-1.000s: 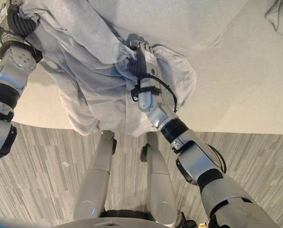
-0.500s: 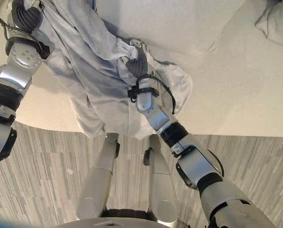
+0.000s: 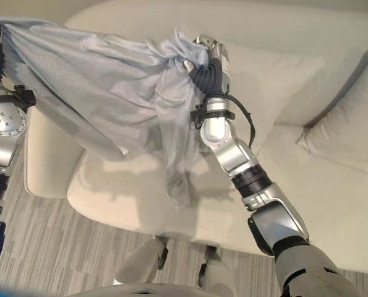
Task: Hang the clothes on the sofa on the clothes rack.
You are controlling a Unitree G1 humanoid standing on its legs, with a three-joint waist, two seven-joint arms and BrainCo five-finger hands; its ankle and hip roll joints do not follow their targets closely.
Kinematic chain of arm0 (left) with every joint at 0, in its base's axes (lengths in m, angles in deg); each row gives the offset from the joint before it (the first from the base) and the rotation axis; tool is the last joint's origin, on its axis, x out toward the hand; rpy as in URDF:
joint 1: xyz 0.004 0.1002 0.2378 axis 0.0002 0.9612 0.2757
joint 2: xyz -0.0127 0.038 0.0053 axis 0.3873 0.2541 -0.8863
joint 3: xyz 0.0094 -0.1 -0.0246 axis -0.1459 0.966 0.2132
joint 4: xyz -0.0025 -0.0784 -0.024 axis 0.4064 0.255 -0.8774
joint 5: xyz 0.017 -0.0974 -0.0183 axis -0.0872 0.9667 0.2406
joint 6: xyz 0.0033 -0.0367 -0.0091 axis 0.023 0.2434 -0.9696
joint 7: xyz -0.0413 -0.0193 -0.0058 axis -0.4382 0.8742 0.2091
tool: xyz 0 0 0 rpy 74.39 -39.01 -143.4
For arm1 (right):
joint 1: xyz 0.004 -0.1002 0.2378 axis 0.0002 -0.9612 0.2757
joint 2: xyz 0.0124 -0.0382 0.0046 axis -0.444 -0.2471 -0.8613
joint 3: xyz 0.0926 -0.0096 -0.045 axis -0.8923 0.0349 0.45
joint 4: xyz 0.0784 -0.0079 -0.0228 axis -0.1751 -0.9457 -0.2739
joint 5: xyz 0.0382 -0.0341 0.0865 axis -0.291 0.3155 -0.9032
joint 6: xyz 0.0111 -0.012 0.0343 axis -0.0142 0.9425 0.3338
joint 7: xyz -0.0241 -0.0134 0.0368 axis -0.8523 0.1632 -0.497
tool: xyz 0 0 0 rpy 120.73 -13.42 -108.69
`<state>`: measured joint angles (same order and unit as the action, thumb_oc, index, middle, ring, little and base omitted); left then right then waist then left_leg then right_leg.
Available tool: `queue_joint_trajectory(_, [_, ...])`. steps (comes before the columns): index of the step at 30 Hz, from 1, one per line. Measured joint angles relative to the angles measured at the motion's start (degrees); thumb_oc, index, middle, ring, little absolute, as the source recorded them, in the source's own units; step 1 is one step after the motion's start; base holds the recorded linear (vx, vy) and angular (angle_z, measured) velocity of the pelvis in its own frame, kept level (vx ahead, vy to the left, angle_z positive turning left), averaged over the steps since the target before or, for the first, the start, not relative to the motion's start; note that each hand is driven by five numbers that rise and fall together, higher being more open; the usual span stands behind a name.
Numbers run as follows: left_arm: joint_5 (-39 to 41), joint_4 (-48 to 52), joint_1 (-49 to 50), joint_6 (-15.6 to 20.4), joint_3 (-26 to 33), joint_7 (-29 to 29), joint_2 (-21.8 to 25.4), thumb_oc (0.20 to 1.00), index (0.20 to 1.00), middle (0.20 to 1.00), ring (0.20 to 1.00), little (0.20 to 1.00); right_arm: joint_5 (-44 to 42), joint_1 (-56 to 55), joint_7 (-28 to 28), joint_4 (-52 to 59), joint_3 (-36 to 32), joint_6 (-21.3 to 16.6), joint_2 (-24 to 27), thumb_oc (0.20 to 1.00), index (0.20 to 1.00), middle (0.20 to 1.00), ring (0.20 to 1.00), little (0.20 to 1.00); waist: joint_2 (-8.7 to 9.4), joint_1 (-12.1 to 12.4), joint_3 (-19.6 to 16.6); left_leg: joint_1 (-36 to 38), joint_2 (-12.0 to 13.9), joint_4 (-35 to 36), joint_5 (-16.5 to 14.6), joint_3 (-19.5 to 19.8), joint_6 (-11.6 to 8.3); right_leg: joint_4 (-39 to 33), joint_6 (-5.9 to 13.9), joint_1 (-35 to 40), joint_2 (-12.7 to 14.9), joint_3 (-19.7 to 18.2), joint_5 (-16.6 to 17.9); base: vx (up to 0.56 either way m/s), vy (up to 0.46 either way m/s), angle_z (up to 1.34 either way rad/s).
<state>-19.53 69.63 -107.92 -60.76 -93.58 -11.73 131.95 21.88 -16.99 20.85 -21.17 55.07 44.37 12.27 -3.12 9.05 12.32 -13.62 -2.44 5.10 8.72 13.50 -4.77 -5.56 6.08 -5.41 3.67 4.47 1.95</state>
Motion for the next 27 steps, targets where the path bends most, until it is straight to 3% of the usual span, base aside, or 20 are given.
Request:
queue_joint_trajectory(6, [-0.1,-0.4,-0.2,0.0,0.2,-2.6,3.3,0.2,0.2,0.2,0.2,0.2,-8.1,0.4,4.3,0.9,-4.0,-0.4,0.1,0.2,0.2,0.2,0.2,0.2,0.68,-1.0,-2.5,3.5,0.2,0.0,0.0,0.1,-0.05,-0.1,-0.11,4.1,-0.3,1.3,-1.2,0.04,-0.122,0.11])
queue_joint_trajectory(9, [-0.1,-0.4,-0.6,0.0,0.2,-4.9,3.4,0.2,0.2,0.2,0.2,0.2,-12.2,0.4,6.6,1.2,-5.3,-0.5,3.2,0.2,0.2,0.2,0.2,0.2,0.89,-1.1,-3.0,5.4,0.9,0.1,-0.5,0.3,-0.67,-0.1,-0.25,6.1,-1.0,1.5,-1.2,-0.04,-0.204,0.02])
queue_joint_trajectory(13, [0.1,-0.7,-0.6,-0.1,0.1,-7.4,5.4,0.2,0.2,0.2,0.2,0.2,-15.2,0.5,8.6,1.2,-6.4,-1.2,7.2,0.2,0.2,0.2,0.2,0.2,3.24,-1.1,-6.6,6.2,2.6,0.1,-1.2,0.2,-1.44,-0.1,-1.58,6.9,-2.7,1.2,-0.8,-0.08,-0.18,-0.04])
queue_joint_trajectory(22, [-0.1,0.1,-0.6,-0.1,-4.1,-8.9,5.3,0.2,0.2,0.2,0.2,0.2,-17.4,0.1,9.2,0.8,-6.0,-1.7,9.1,0.2,0.2,0.2,0.2,0.2,2.14,-2.0,-9.1,5.9,3.9,0.1,-1.0,1.2,-1.05,-0.1,-3.87,7.8,-4.0,3.1,0.1,-0.08,0.034,0.13])
queue_joint_trajectory(24, [-0.2,0.0,-1.4,-0.1,-5.2,-9.1,5.3,0.2,0.2,0.2,0.2,0.2,-17.8,0.2,9.2,0.5,-5.5,-1.7,10.9,0.2,0.2,0.2,0.2,0.2,2.03,-2.9,-9.2,4.5,4.5,-1.4,-2.0,-1.6,-2.08,0.0,-4.43,7.8,-3.2,4.4,0.3,-0.08,0.31,0.29])
queue_joint_trajectory(26, [-0.1,-1.6,-3.8,0.5,-6.9,-9.1,5.3,0.2,0.2,0.2,0.2,0.2,-18.3,0.0,9.0,0.1,-5.8,-1.7,11.1,0.2,0.2,0.2,0.2,0.2,4.19,-4.3,-8.7,1.0,5.6,-8.7,-4.3,-3.1,-5.01,0.8,-4.64,6.8,-0.7,4.0,0.7,-0.06,0.379,0.01])
queue_joint_trajectory(27, [0.1,-3.8,-5.8,0.5,-8.2,-9.1,5.4,0.2,0.2,0.2,0.2,0.2,-18.3,-0.4,8.9,0.2,-5.8,-1.7,10.8,0.2,0.2,0.2,0.2,0.2,5.97,-4.6,-8.2,-0.2,10.6,-13.0,-6.4,-5.2,-6.47,2.4,-4.95,6.0,1.2,3.3,0.1,0.03,0.463,-0.17])
